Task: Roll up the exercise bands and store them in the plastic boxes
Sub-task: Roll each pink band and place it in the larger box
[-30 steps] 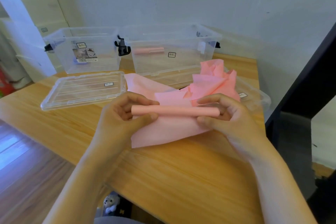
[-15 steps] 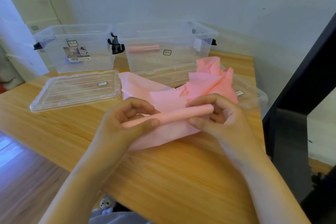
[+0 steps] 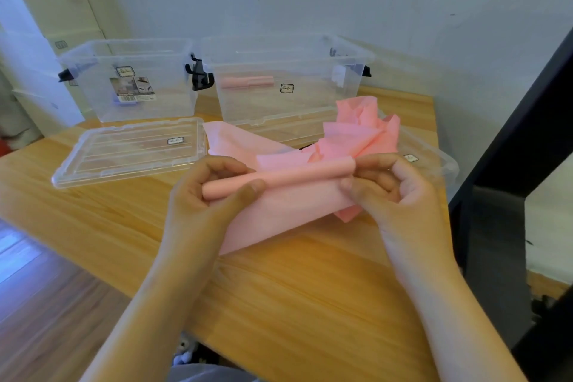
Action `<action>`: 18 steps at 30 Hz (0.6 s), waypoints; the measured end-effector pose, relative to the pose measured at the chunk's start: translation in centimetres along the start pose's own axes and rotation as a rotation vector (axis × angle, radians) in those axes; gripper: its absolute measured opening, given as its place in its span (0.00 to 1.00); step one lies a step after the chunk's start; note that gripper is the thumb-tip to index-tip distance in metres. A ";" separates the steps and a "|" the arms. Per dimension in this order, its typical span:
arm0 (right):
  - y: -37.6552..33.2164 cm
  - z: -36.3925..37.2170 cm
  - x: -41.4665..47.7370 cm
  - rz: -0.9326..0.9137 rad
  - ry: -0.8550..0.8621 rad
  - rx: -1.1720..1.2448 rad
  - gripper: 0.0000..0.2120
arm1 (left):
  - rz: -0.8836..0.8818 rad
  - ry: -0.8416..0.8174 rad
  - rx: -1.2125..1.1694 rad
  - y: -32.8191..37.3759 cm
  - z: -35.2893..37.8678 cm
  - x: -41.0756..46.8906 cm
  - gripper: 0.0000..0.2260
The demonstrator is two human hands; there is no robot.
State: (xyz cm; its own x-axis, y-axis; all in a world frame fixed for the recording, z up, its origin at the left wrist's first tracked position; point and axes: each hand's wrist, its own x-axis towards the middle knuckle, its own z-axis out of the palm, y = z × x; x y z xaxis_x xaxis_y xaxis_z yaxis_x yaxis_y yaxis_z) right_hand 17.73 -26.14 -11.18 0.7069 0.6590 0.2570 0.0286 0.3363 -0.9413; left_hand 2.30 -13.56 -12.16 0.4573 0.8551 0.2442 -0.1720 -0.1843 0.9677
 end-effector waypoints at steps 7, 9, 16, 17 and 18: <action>0.2 -0.3 0.2 -0.124 0.052 -0.118 0.08 | -0.022 -0.047 -0.001 -0.4 0.3 -0.1 0.16; 0.2 -0.3 0.2 -0.129 0.056 -0.132 0.08 | -0.018 -0.055 0.003 -0.5 0.2 -0.2 0.15; -0.3 -0.3 -0.2 -0.077 -0.015 -0.111 0.12 | -0.020 -0.084 -0.049 -0.4 -0.2 0.0 0.14; -0.4 -0.2 -0.3 -0.054 -0.054 -0.087 0.16 | -0.022 -0.103 -0.059 -0.4 -0.2 0.1 0.14; -0.5 -0.1 -0.4 -0.043 -0.100 -0.079 0.18 | -0.025 -0.129 -0.064 -0.4 -0.2 0.1 0.14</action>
State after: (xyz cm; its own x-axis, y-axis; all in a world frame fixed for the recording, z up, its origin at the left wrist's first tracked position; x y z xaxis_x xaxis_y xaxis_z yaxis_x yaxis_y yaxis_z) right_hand 17.52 -26.62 -10.86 0.6302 0.7099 0.3145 0.1159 0.3144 -0.9422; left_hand 2.20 -13.32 -12.50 0.5699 0.7888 0.2303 -0.2128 -0.1290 0.9685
